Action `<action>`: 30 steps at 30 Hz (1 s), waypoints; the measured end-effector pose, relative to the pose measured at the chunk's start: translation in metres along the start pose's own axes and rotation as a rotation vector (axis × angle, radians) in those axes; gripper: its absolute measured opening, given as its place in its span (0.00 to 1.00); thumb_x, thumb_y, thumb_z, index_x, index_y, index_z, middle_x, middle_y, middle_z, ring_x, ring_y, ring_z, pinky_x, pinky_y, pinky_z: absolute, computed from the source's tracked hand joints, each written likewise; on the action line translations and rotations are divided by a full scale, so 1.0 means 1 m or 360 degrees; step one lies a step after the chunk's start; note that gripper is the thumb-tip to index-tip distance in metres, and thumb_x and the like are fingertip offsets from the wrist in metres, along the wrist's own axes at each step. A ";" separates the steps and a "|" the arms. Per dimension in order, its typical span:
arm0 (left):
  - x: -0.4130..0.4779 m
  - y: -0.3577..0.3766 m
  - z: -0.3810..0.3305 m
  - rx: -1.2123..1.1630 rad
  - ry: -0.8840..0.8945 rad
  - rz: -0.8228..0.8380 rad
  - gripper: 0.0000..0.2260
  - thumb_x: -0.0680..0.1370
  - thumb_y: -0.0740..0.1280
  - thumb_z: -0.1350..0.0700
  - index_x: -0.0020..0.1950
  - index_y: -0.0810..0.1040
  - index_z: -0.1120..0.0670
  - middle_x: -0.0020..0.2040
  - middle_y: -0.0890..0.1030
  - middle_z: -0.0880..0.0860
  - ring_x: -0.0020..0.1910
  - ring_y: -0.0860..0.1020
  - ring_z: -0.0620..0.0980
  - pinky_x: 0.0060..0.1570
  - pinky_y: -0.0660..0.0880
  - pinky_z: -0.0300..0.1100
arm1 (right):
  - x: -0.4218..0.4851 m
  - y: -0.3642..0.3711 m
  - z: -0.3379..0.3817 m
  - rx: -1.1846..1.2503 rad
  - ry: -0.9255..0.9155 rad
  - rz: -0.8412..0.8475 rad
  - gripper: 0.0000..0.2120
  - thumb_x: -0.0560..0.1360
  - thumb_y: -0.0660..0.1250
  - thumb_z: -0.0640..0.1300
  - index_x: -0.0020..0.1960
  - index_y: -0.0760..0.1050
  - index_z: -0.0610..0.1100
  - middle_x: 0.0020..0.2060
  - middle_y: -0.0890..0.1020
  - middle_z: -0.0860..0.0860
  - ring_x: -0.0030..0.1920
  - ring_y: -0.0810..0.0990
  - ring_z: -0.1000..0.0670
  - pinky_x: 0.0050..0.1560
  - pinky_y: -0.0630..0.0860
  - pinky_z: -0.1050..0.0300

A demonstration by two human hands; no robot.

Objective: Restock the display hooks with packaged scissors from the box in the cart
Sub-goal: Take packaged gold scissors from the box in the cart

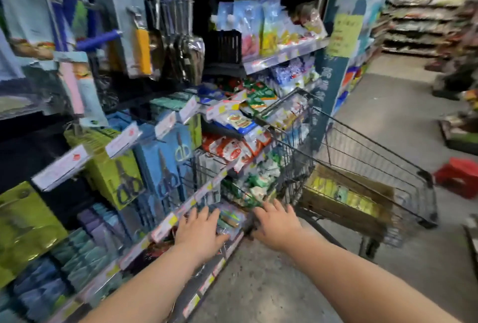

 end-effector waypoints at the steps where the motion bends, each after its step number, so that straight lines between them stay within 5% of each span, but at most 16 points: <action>1: 0.008 0.000 -0.023 0.0013 0.0051 0.0032 0.33 0.79 0.55 0.37 0.79 0.49 0.49 0.79 0.52 0.53 0.77 0.50 0.57 0.74 0.52 0.56 | -0.006 0.003 -0.024 0.0025 0.0051 -0.0001 0.29 0.78 0.57 0.56 0.75 0.55 0.48 0.75 0.57 0.46 0.76 0.50 0.41 0.73 0.51 0.38; 15: 0.115 0.010 -0.357 0.0149 0.0559 0.0100 0.32 0.78 0.57 0.38 0.78 0.53 0.49 0.77 0.58 0.52 0.76 0.55 0.56 0.73 0.56 0.54 | -0.068 0.044 -0.366 0.0193 0.0599 0.0143 0.30 0.78 0.58 0.56 0.75 0.54 0.48 0.75 0.58 0.46 0.76 0.51 0.41 0.72 0.51 0.37; 30: 0.220 0.023 -0.455 0.0282 0.0664 0.0220 0.32 0.78 0.57 0.39 0.77 0.54 0.51 0.77 0.58 0.54 0.76 0.55 0.57 0.74 0.56 0.54 | -0.022 0.078 -0.484 0.0375 0.0658 0.0228 0.30 0.76 0.58 0.56 0.75 0.55 0.50 0.75 0.59 0.47 0.76 0.52 0.43 0.73 0.52 0.39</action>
Point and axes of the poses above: each hand's wrist, its own x-axis towards the middle knuckle, its own y-axis out of the palm, z = x × y, the point moved 9 cm from there along x, towards the middle knuckle
